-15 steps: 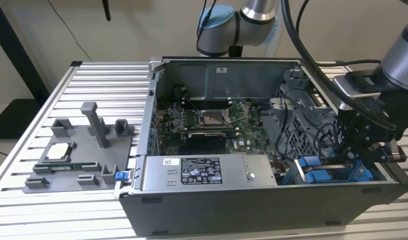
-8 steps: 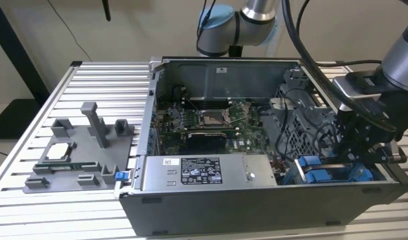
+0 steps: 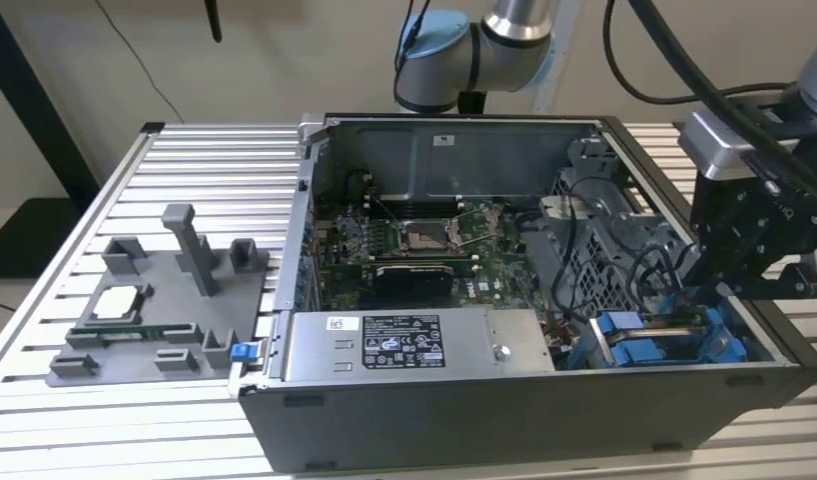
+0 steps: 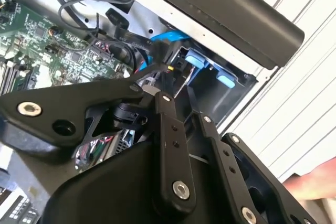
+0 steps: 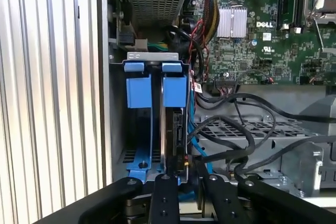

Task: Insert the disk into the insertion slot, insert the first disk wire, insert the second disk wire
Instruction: 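Insert the first disk wire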

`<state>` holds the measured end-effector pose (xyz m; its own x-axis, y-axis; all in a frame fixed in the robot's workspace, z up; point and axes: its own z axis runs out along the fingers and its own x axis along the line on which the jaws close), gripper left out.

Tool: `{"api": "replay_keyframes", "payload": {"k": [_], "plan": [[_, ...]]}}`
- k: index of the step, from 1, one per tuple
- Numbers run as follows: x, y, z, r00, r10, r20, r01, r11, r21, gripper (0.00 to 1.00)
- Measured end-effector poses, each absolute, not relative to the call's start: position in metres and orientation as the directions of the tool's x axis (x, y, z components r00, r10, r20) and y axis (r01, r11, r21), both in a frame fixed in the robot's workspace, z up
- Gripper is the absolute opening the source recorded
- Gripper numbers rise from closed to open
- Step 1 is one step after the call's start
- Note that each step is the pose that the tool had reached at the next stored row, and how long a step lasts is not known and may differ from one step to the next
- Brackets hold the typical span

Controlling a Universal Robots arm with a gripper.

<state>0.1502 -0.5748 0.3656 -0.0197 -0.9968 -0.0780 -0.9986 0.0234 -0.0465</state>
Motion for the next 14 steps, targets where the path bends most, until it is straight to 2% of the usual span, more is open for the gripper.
{"api": "replay_keyframes", "payload": {"k": [14], "plan": [[0.1503, -0.5745, 0.373, -0.02, -0.997, -0.078, -0.999, 0.023, -0.046, 1.0]]}}
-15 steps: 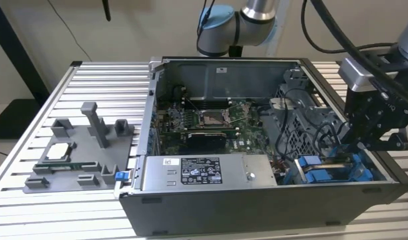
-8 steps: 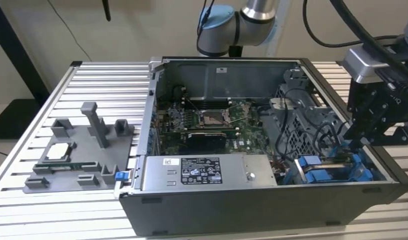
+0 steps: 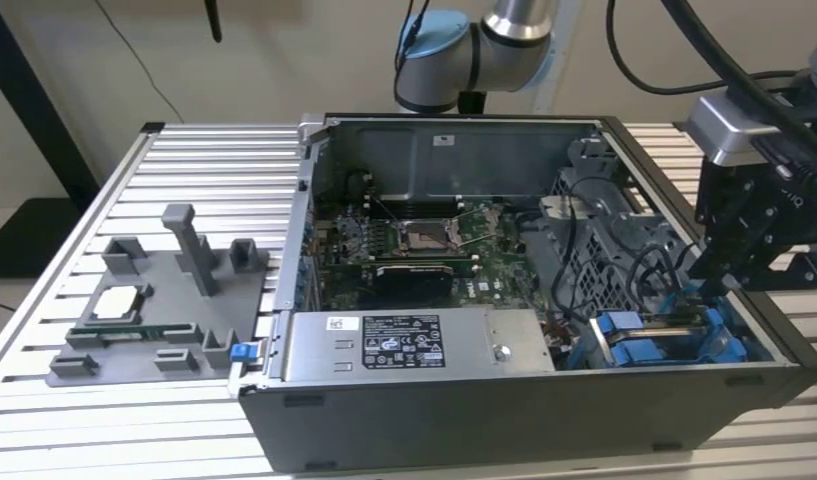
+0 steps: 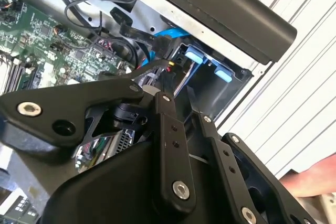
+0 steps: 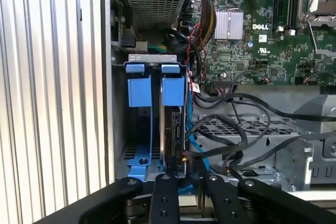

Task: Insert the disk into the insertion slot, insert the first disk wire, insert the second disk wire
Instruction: 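Insert the first disk wire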

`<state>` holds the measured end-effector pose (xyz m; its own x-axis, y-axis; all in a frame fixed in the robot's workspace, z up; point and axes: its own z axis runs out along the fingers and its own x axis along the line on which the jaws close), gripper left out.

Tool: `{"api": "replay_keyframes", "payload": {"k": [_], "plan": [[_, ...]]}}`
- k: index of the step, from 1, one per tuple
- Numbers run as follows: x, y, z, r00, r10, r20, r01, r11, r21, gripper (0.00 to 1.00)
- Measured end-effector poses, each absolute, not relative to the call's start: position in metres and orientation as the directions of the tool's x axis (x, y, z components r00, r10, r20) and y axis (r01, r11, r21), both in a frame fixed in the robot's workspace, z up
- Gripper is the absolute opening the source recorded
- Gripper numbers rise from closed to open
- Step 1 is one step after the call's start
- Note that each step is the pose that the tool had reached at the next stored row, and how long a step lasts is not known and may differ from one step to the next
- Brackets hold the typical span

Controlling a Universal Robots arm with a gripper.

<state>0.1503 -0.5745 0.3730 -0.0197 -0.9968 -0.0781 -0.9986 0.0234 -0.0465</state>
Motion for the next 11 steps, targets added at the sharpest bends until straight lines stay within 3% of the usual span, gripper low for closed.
{"api": "replay_keyframes", "payload": {"k": [11], "plan": [[0.1537, -0.5739, 0.3729, -0.019, -0.997, -0.078, -0.999, 0.023, -0.047, 1.0]]}}
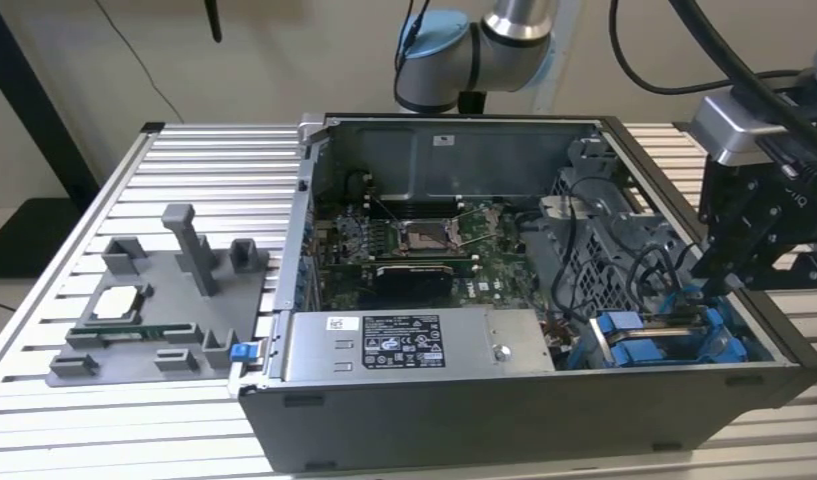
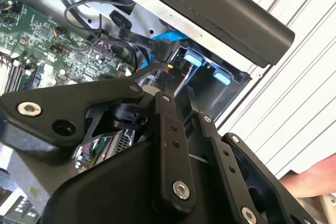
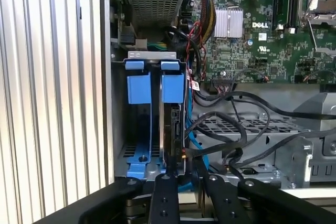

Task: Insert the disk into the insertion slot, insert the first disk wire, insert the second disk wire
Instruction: 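Insert the first disk wire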

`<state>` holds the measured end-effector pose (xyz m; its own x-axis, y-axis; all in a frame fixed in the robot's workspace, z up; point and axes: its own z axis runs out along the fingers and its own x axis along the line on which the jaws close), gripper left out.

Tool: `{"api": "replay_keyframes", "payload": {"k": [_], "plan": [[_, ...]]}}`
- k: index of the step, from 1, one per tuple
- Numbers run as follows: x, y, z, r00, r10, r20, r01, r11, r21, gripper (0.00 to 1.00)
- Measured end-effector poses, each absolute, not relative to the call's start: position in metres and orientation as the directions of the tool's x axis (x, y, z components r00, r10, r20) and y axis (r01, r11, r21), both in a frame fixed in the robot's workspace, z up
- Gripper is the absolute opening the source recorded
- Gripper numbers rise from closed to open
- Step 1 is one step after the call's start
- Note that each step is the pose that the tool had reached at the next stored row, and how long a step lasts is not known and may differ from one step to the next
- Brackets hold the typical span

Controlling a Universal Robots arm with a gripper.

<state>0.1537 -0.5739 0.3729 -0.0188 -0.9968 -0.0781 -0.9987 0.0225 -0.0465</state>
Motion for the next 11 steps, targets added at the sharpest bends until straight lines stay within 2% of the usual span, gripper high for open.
{"api": "replay_keyframes", "payload": {"k": [11], "plan": [[0.155, -0.571, 0.392, -0.018, -0.996, -0.083, -0.999, 0.022, -0.046, 1.0]]}}
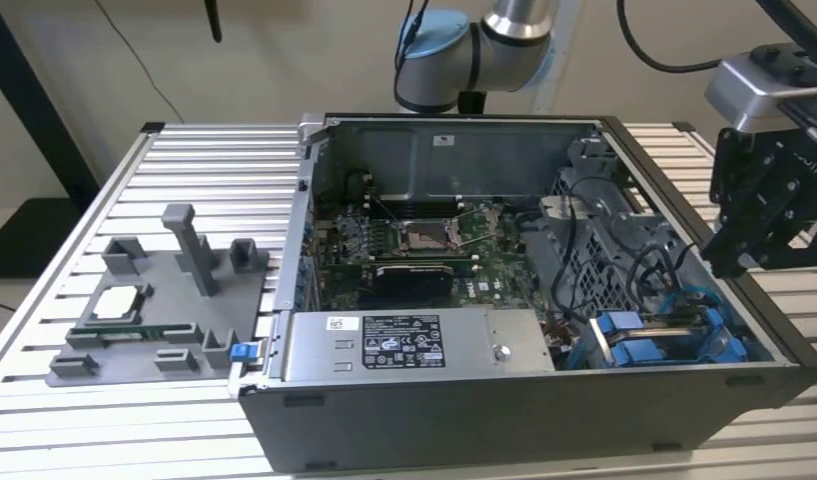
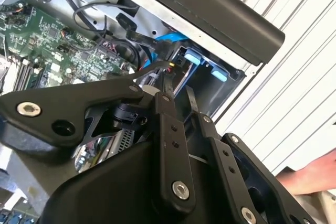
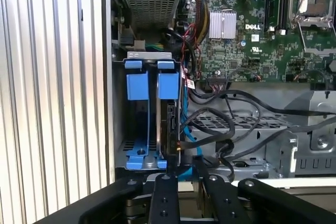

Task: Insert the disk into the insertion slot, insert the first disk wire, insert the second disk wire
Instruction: 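Insert the first disk wire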

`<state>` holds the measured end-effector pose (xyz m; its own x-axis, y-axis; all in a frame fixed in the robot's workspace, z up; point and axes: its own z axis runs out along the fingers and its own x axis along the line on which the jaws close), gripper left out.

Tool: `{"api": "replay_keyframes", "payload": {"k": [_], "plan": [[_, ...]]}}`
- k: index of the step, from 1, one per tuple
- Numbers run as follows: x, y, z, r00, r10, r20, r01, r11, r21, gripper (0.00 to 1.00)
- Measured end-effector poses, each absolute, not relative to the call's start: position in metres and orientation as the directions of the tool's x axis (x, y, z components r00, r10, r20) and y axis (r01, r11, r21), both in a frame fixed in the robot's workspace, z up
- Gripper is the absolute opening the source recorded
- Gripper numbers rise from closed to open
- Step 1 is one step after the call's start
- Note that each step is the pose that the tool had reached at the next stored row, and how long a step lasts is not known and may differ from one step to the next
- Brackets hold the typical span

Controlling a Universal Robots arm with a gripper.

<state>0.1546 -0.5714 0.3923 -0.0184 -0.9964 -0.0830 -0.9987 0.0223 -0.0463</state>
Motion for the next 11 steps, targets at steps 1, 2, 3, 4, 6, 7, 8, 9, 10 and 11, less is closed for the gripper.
{"api": "replay_keyframes", "payload": {"k": [1, 2, 3, 4, 6, 7, 8, 9, 10, 11], "plan": [[0.155, -0.571, 0.393, -0.018, -0.996, -0.083, -0.999, 0.022, -0.046, 1.0], [0.155, -0.57, 0.394, -0.018, -0.996, -0.083, -0.999, 0.022, -0.046, 1.0], [0.155, -0.569, 0.396, -0.018, -0.996, -0.083, -0.999, 0.022, -0.046, 1.0], [0.155, -0.569, 0.398, -0.018, -0.996, -0.083, -0.999, 0.022, -0.046, 1.0], [0.155, -0.568, 0.401, -0.018, -0.996, -0.083, -0.999, 0.022, -0.046, 1.0], [0.155, -0.568, 0.402, -0.018, -0.996, -0.083, -0.999, 0.022, -0.046, 1.0], [0.155, -0.567, 0.403, -0.018, -0.996, -0.083, -0.999, 0.022, -0.046, 1.0], [0.155, -0.566, 0.404, -0.018, -0.996, -0.083, -0.999, 0.022, -0.046, 1.0], [0.155, -0.566, 0.405, -0.018, -0.996, -0.083, -0.999, 0.022, -0.046, 1.0], [0.155, -0.565, 0.405, -0.018, -0.996, -0.083, -0.999, 0.022, -0.046, 1.0]]}}
